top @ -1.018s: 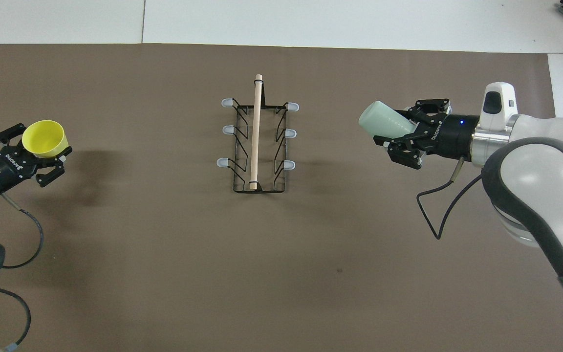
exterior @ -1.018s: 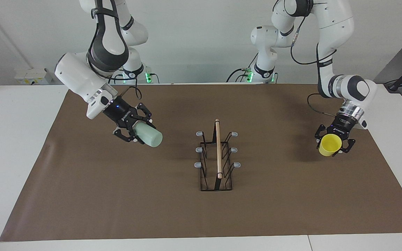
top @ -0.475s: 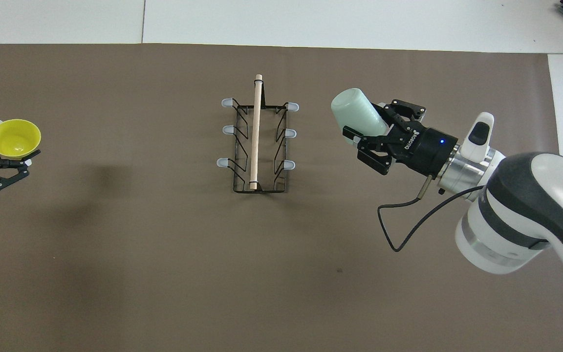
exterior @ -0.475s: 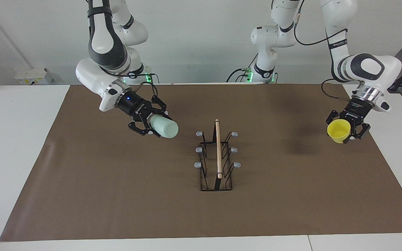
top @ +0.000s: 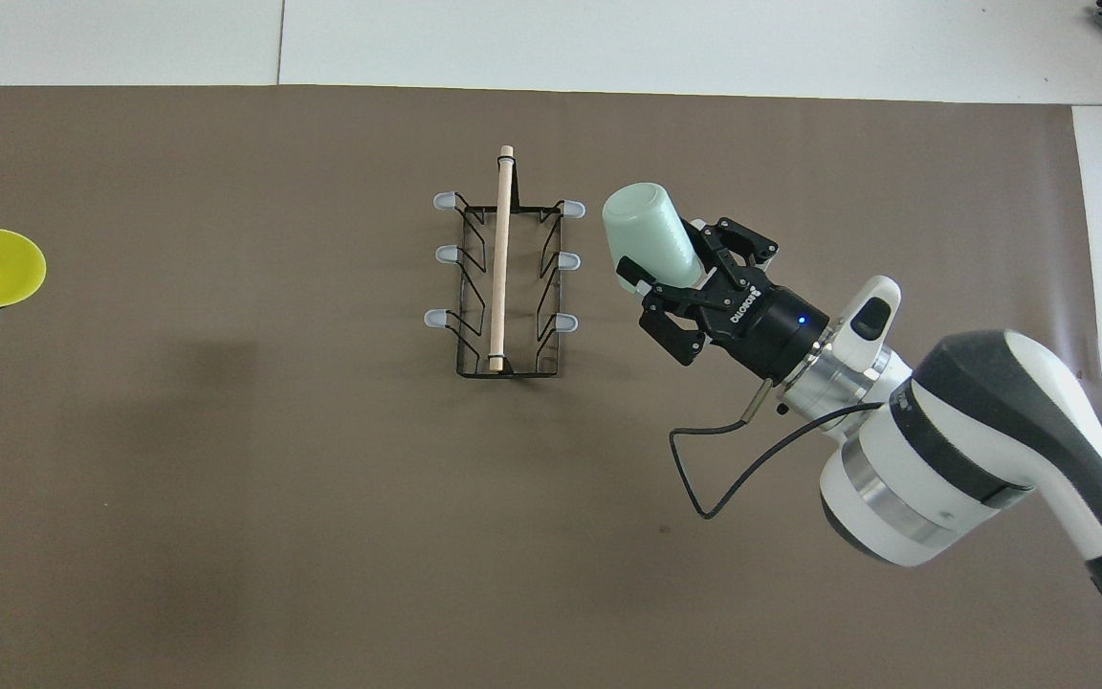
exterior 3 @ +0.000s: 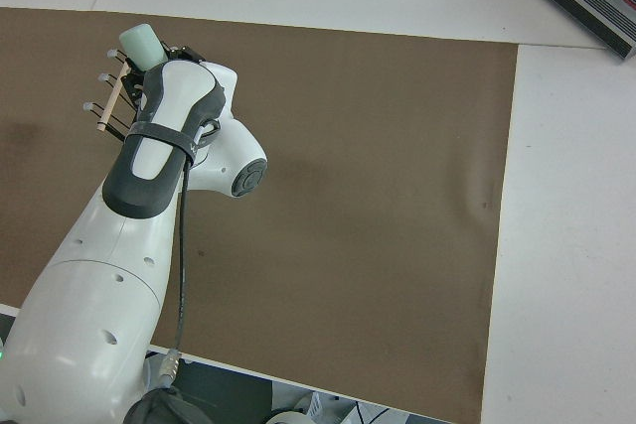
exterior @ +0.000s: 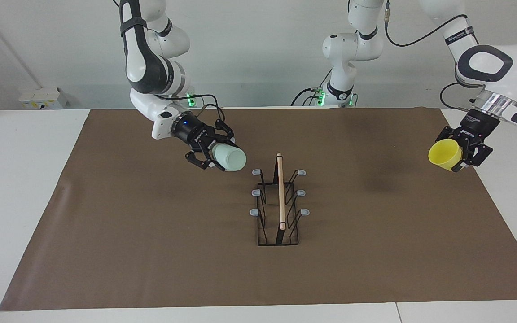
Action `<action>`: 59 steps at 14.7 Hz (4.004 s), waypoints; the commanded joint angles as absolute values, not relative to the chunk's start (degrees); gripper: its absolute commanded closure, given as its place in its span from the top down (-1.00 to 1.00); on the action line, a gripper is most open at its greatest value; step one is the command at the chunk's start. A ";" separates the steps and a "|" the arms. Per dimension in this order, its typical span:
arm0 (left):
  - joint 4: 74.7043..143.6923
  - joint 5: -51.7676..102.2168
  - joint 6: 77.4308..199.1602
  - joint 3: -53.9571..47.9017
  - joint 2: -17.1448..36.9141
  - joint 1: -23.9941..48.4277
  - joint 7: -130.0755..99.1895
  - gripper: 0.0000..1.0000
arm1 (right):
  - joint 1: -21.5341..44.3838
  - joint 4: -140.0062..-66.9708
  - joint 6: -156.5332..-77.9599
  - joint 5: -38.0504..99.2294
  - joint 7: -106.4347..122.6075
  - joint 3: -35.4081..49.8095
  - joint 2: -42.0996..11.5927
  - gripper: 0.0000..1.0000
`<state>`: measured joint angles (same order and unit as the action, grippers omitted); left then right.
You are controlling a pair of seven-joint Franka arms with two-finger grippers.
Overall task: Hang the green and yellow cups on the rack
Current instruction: 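Carry the green cup with the right gripper onto a rack peg, then open the right gripper and withdraw while the left gripper carries the yellow cup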
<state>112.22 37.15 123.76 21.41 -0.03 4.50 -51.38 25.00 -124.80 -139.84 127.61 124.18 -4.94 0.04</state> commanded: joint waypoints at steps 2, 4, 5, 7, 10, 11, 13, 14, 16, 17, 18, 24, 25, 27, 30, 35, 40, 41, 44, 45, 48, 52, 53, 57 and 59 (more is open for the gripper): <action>110.04 24.20 121.38 14.78 -2.89 1.41 -56.41 -0.68 | 27.85 -126.65 -138.78 133.84 127.35 -5.01 -0.52 -1.00; 110.04 18.92 121.46 12.41 -3.78 1.41 -60.27 -0.68 | 28.91 -126.74 -137.82 138.14 130.76 -5.01 -2.01 -1.00; 109.95 15.76 121.46 10.83 -3.78 1.41 -62.29 -0.68 | 29.18 -126.74 -136.25 140.51 132.70 -5.01 -2.89 -1.00; 109.34 8.13 121.55 7.05 -3.78 1.41 -67.56 -0.68 | 29.18 -126.74 -134.39 143.16 135.17 -5.01 -4.22 -1.00; 109.34 0.37 121.47 2.91 -3.78 1.41 -72.76 -0.68 | 29.27 -126.91 -133.42 143.96 135.53 -5.01 -4.48 -1.00; 109.42 -2.17 121.46 1.68 -3.69 1.41 -73.90 -0.68 | 29.27 -126.91 -132.98 144.23 136.22 -4.92 -4.92 -1.00; 109.60 -6.31 121.38 -0.43 -3.78 1.41 -77.15 -0.68 | 30.93 -126.91 -133.15 145.10 137.02 -5.01 -5.88 -1.00; 109.60 -8.59 121.20 -1.48 -3.69 1.41 -78.56 -0.68 | 31.20 -126.91 -133.59 145.54 138.15 -5.01 -6.32 -1.00; 109.51 -13.86 119.02 -4.29 -3.87 1.41 -80.24 -0.68 | 32.25 -126.83 -132.98 148.43 140.53 -5.01 -8.25 -1.00; 109.51 -15.37 117.79 -5.35 -3.95 1.41 -80.42 -0.68 | 32.52 -126.83 -133.07 148.53 140.71 -5.01 -8.35 -1.00; 109.51 -16.95 116.47 -6.58 -4.13 1.41 -81.64 -0.68 | 32.61 -126.83 -133.15 148.54 140.89 -5.01 -8.35 -1.00; 110.04 -24.77 112.85 -13.70 -4.92 1.41 -92.18 -0.68 | 32.52 -126.56 -132.98 149.06 142.99 -5.01 -9.14 -1.00; 110.04 -25.83 112.33 -14.67 -4.92 1.41 -93.15 -0.68 | 32.35 -126.56 -132.80 149.06 143.87 -5.01 -9.40 -1.00; 110.04 -28.37 110.93 -16.69 -4.75 1.41 -94.65 -0.68 | 32.25 -126.56 -132.98 149.06 144.23 -5.01 -9.40 -1.00; 110.21 -32.24 109.69 -19.77 -4.13 1.49 -99.65 -0.68 | 32.52 -126.74 -133.33 149.15 144.23 -5.01 -9.32 -1.00; 109.42 -38.04 106.26 -25.56 -0.89 1.50 -104.84 -0.68 | 32.78 -126.74 -132.81 149.24 144.32 -5.01 -10.54 -1.00; 107.05 -41.91 103.37 -29.35 2.89 1.67 -110.47 -0.68 | 32.70 -126.83 -133.33 149.33 144.40 -5.01 -10.81 -1.00; 106.79 -41.92 103.01 -30.14 3.07 1.67 -111.00 -0.68 | 32.70 -126.74 -133.68 149.33 144.40 -5.01 -10.90 -0.28; 106.26 -42.45 102.39 -31.63 4.04 1.85 -114.16 -0.68 | 32.52 -126.74 -133.60 149.33 144.32 -5.01 -10.90 1.00; 105.74 -42.45 102.13 -32.34 4.13 1.93 -114.26 -0.68 | 32.35 -126.74 -133.42 149.24 144.32 -5.01 -10.90 1.00; 105.03 -42.54 100.90 -33.92 4.83 2.11 -114.43 -0.68 | 32.26 -126.56 -133.68 149.24 144.32 -5.01 -10.55 1.00; 105.03 -44.37 99.07 -36.38 6.67 2.37 -116.80 -0.68 | 30.77 -125.95 -140.69 145.40 144.32 -5.36 -7.66 1.00; 104.77 -46.82 98.18 -37.95 8.33 2.37 -118.89 -0.68 | 29.20 -125.43 -142.19 142.76 144.14 -5.19 -6.86 1.00; 99.25 -53.68 91.95 -40.43 16.15 3.86 -123.30 -0.68 | 24.45 -125.07 -144.05 133.54 141.17 -5.27 -4.57 1.00; 94.77 -57.90 88.00 -40.87 21.33 5.53 -125.94 -0.68 | 20.68 -124.02 -144.05 123.97 138.27 -5.36 -4.57 1.00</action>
<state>101.66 -53.84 93.40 -40.41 14.43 3.40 -123.23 23.90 -124.77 -143.13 130.90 141.27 -5.79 -5.06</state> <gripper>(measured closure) 0.330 0.000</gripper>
